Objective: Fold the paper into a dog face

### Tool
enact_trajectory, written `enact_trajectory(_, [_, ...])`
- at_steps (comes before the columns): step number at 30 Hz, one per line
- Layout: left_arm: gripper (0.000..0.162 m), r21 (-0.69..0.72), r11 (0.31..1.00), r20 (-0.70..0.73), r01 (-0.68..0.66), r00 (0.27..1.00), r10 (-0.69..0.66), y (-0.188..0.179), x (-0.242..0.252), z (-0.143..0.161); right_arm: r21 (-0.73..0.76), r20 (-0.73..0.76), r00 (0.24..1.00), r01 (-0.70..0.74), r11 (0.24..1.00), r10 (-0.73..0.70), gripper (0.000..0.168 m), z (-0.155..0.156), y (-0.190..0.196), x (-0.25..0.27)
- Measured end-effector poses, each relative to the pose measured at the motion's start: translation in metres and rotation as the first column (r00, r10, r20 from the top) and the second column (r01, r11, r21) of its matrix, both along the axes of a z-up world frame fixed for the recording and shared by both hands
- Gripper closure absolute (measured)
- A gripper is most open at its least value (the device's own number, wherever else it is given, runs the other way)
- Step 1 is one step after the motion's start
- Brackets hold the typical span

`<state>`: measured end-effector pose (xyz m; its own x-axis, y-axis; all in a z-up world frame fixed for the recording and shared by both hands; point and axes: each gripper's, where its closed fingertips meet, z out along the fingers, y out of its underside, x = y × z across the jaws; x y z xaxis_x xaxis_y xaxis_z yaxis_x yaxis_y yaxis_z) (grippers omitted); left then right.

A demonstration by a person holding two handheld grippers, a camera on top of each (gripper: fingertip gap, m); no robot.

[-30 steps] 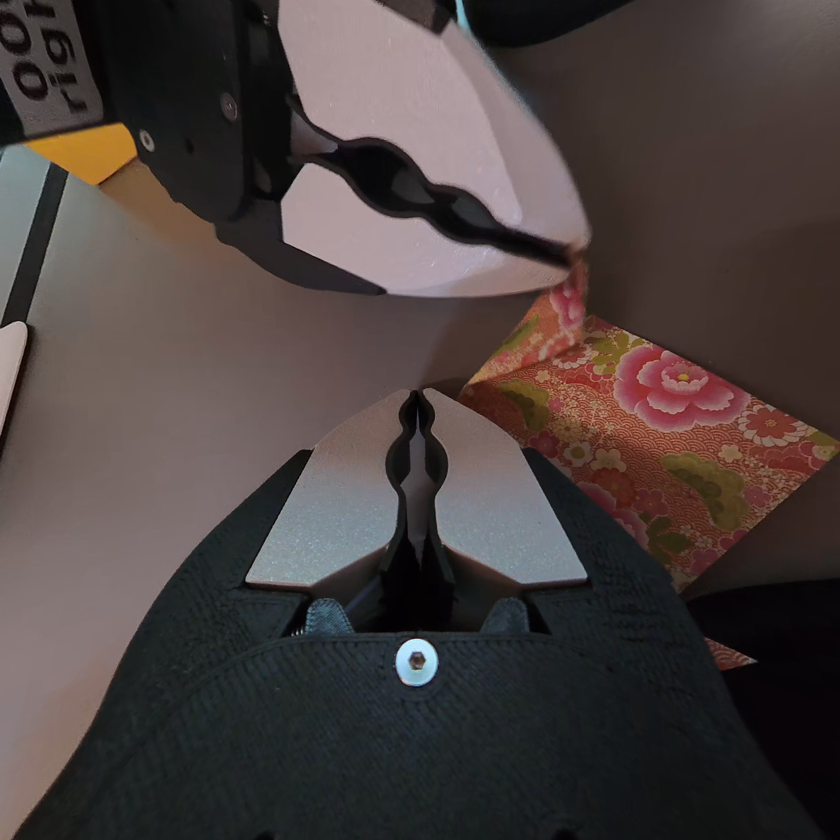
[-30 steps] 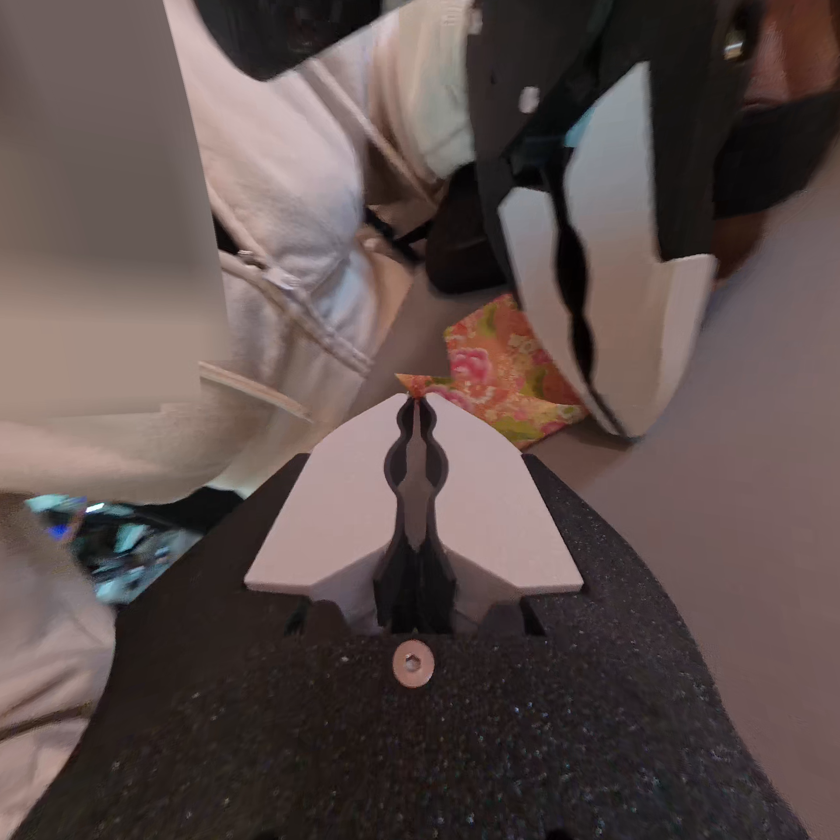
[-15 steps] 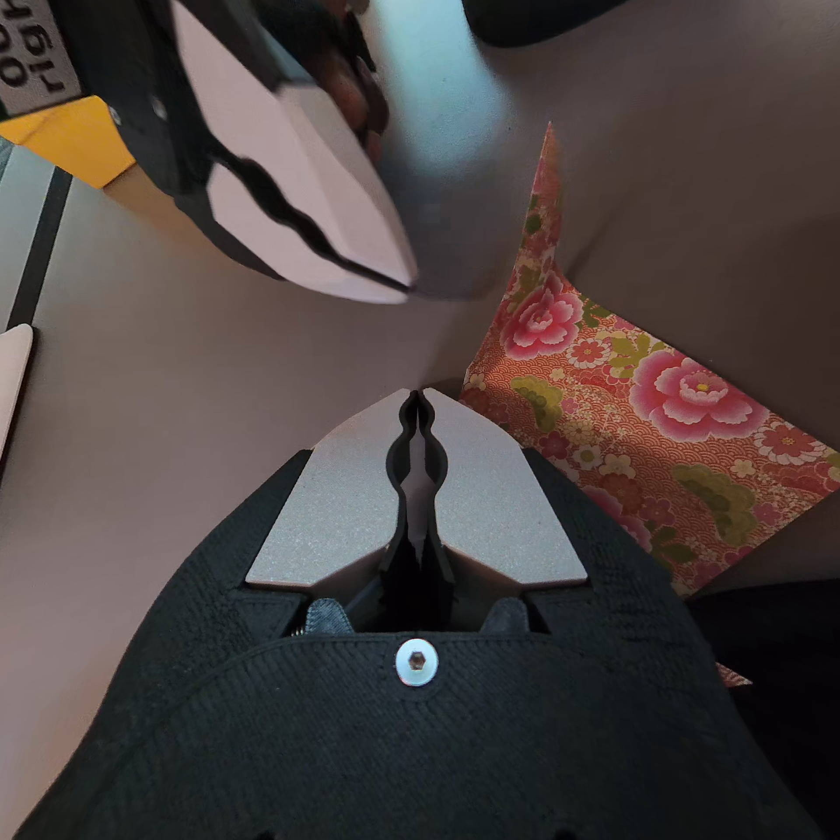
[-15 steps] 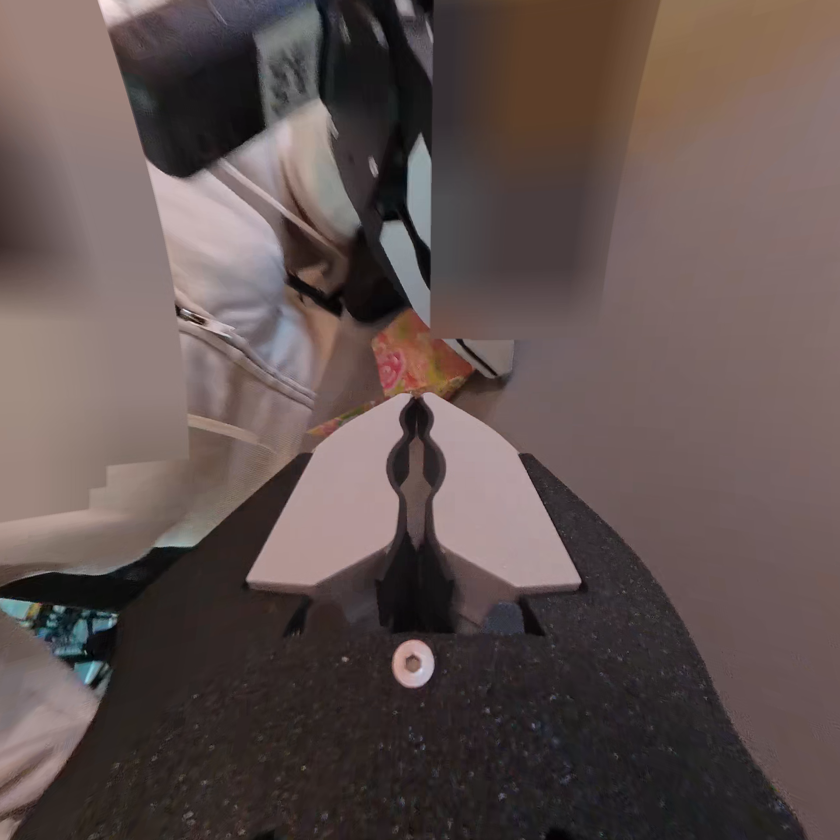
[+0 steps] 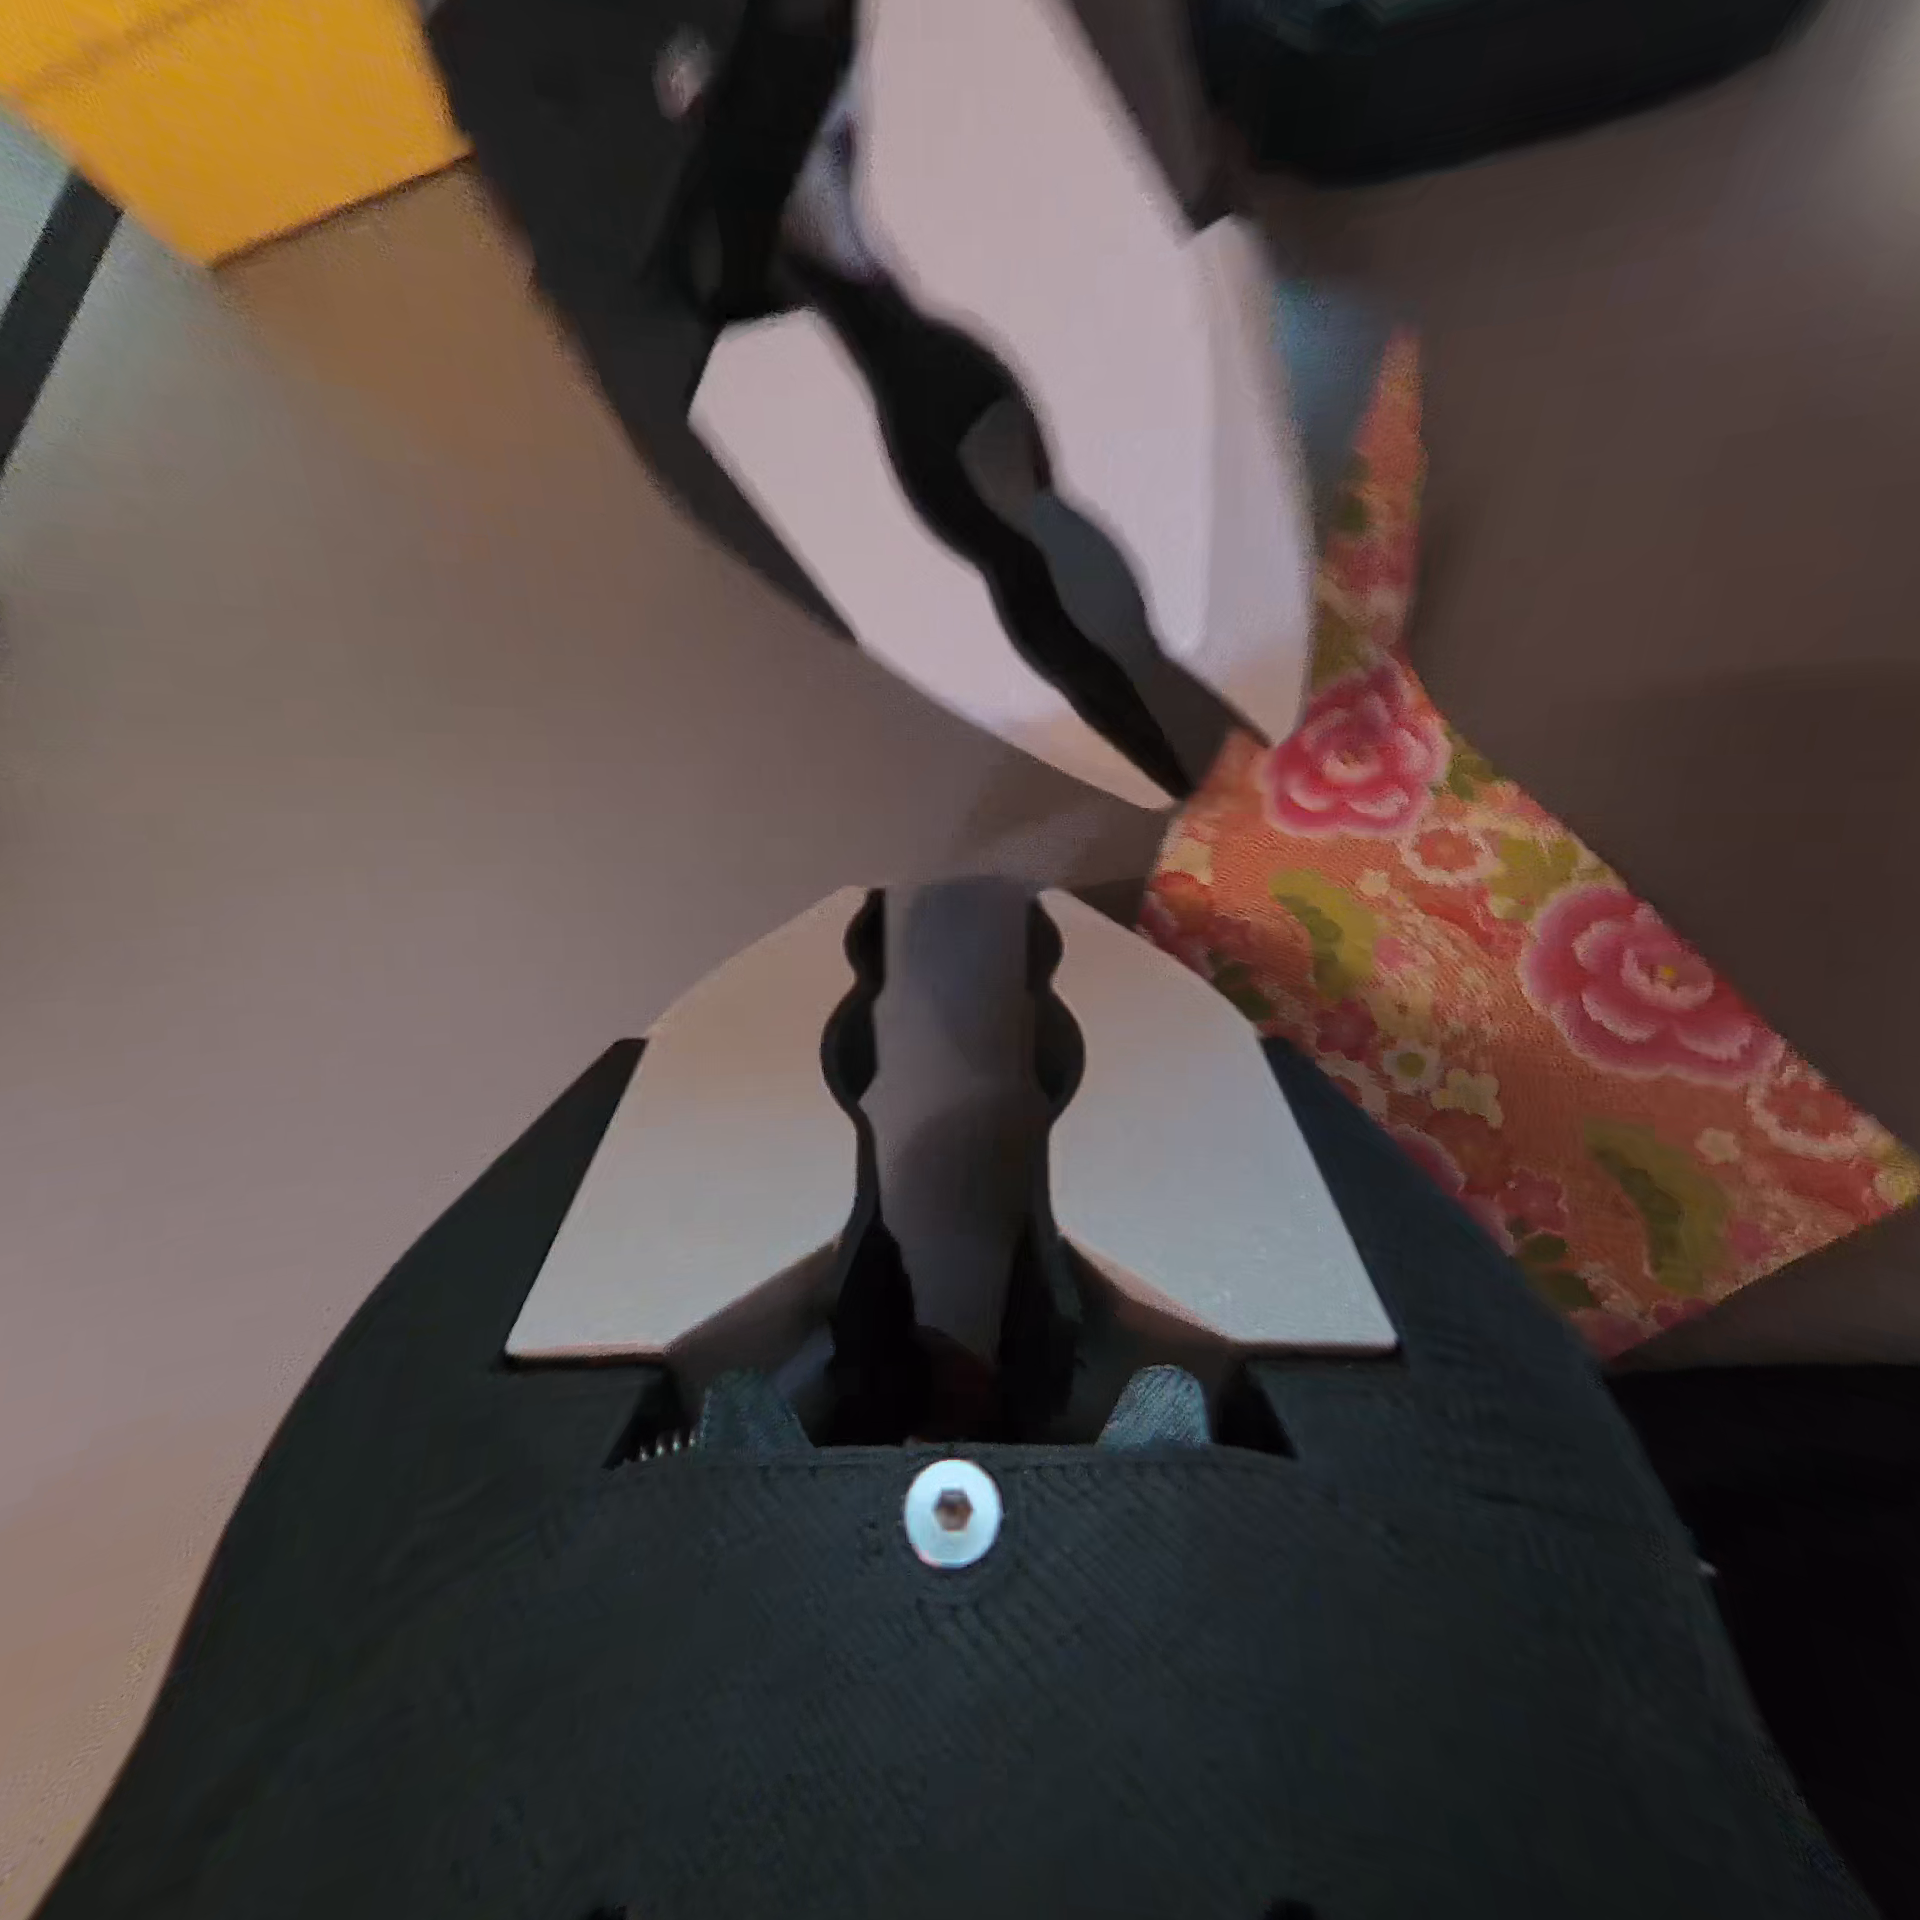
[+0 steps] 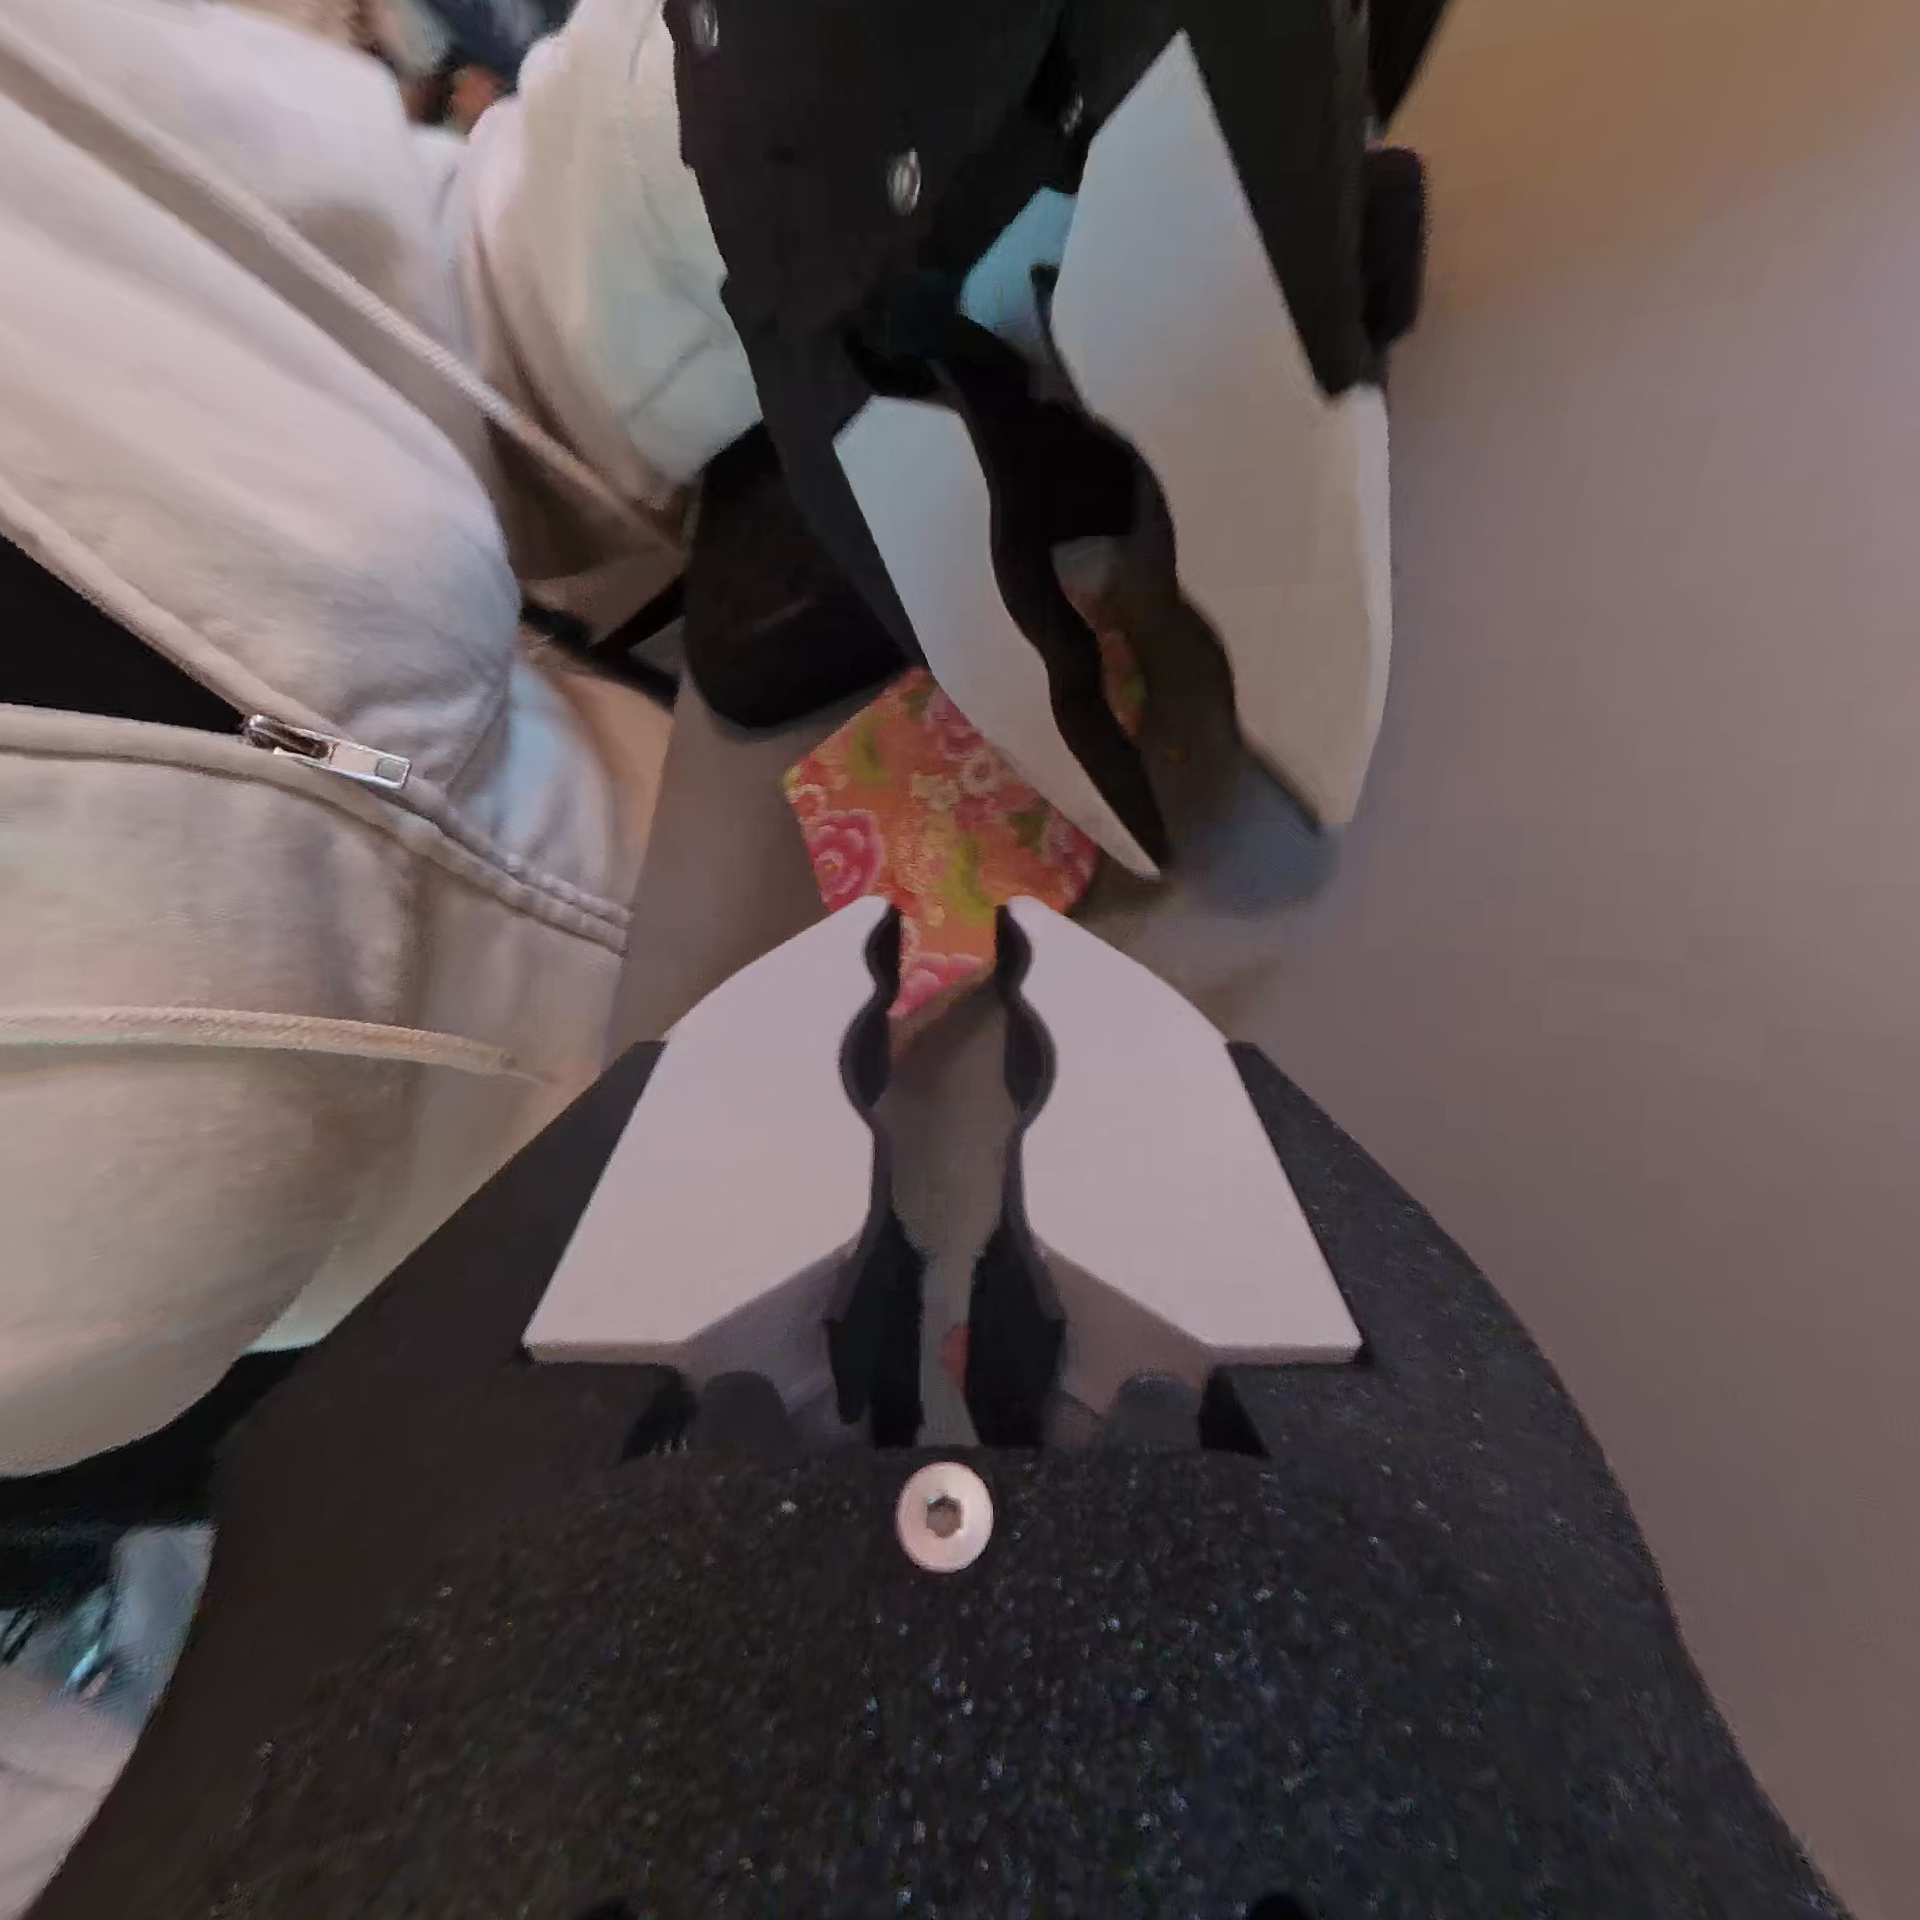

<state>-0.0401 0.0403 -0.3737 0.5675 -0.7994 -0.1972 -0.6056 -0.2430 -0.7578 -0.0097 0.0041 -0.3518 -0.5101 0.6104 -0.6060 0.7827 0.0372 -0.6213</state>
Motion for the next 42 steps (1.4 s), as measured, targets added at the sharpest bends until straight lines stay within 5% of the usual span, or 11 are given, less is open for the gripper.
enact_trajectory(4, [0.126, -0.018, 0.963, 0.308, -0.268, 0.915, 0.26, 0.017, -0.043, 0.06, 0.041, -0.145, 0.943, 0.308, 0.95, -0.3, 0.114, 0.038, 0.038, 0.01])
enact_trajectory(7, [0.127, -0.023, 0.931, 0.418, -0.364, 0.842, 0.34, 0.007, -0.068, 0.087, 0.154, -0.158, 0.869, 0.49, 0.858, -0.468, 0.101, 0.03, 0.048, 0.039])
enact_trajectory(12, [0.154, -0.094, 0.949, 0.182, -0.302, 0.932, 0.315, -0.042, -0.052, 0.048, 0.206, -0.1, 0.791, 0.611, 0.765, -0.604, 0.113, -0.007, 0.0, 0.053])
enact_trajectory(17, [0.162, -0.275, 0.943, -0.001, -0.186, 0.981, 0.194, -0.079, -0.021, 0.007, 0.329, -0.161, 0.754, 0.649, 0.686, -0.637, 0.137, -0.024, -0.006, 0.024])
enact_trajectory(20, [0.162, -0.396, 0.911, 0.031, -0.116, 0.99, 0.14, -0.09, 0.002, -0.003, 0.507, -0.253, 0.792, 0.598, 0.621, -0.556, 0.162, -0.027, 0.015, 0.023])
enact_trajectory(24, [0.162, -0.381, 0.925, 0.207, 0.011, 0.976, 0.074, -0.088, 0.02, 0.018, 0.701, -0.436, 0.873, 0.482, 0.526, -0.22, 0.165, -0.016, 0.03, 0.022])
enact_trajectory(27, [0.161, -0.244, 0.97, 0.373, 0.015, 0.925, 0.079, -0.06, 0.004, 0.052, 0.877, -0.445, 0.884, 0.397, 0.271, 0.145, 0.165, -0.012, 0.043, 0.023])
enact_trajectory(29, [0.158, -0.178, 0.984, 0.32, -0.021, 0.944, 0.078, -0.038, -0.013, 0.052, 0.913, -0.408, 0.856, 0.387, 0.131, 0.316, 0.165, -0.008, 0.047, 0.019])
enact_trajectory(31, [0.155, -0.141, 0.989, 0.225, 0.043, 0.974, -0.011, -0.029, -0.005, 0.042, 0.918, -0.379, 0.813, 0.389, 0.073, 0.443, 0.165, -0.009, 0.042, 0.015])
enact_trajectory(36, [0.151, -0.002, 0.99, 0.02, 0.139, 0.99, -0.139, -0.01, 0.029, 0.008, 0.925, -0.33, 0.782, 0.379, 0.017, 0.529, 0.165, -0.015, 0.04, 0.014])
enact_trajectory(42, [0.161, 0.111, 0.962, -0.059, 0.25, 0.968, -0.245, -0.01, 0.038, 0.001, 0.928, -0.31, 0.758, 0.373, 0.009, 0.574, 0.165, -0.017, 0.036, 0.015])
